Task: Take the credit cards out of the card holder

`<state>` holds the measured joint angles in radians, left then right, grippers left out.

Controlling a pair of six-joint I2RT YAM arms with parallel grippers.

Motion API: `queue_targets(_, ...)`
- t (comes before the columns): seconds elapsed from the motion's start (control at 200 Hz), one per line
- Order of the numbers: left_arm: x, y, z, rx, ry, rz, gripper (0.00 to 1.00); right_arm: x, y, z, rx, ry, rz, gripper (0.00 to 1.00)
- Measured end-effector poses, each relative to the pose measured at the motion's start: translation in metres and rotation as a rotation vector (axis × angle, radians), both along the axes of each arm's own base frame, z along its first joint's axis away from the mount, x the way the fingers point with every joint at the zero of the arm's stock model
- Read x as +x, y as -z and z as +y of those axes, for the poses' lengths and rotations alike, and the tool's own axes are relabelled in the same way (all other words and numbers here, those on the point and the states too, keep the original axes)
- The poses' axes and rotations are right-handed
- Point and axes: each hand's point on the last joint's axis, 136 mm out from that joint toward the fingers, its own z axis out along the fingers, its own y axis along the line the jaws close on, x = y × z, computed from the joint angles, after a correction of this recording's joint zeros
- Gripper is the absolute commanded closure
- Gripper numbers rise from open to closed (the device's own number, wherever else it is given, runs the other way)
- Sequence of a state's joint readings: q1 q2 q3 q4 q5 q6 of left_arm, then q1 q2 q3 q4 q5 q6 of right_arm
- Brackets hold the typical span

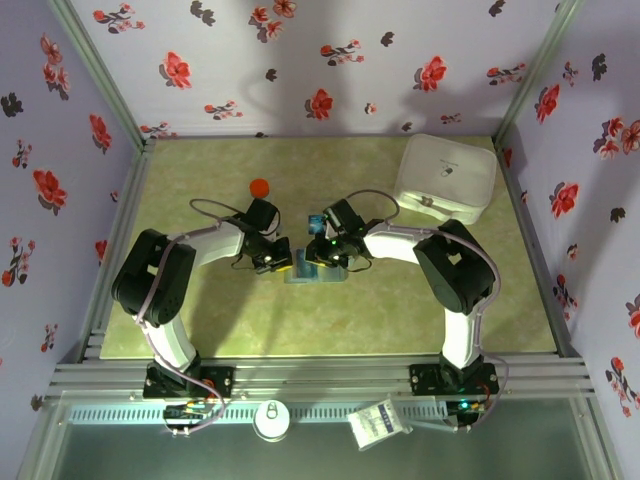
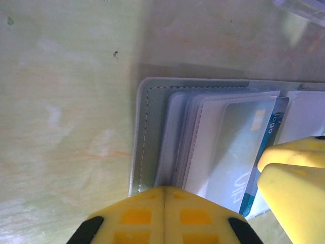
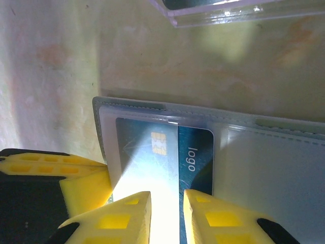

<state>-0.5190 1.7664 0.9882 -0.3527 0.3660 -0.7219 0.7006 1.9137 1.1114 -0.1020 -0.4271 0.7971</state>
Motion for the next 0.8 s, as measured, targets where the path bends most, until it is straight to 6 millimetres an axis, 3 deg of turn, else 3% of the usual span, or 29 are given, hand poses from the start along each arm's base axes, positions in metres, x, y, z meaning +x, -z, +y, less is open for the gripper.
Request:
queue_targets(0.35, 0.0, -0.002, 0.001, 0.006, -0.001, 0.001, 0.99, 0.0, -0.006, -0.002, -0.002, 0.004, -0.009, 0.75)
queue_targets(0.805, 0.007, -0.026, -0.007, -0.016, 0.008, -0.042, 1.0, -0.002, -0.012, -0.014, -0.025, 0.027, -0.021, 0.72)
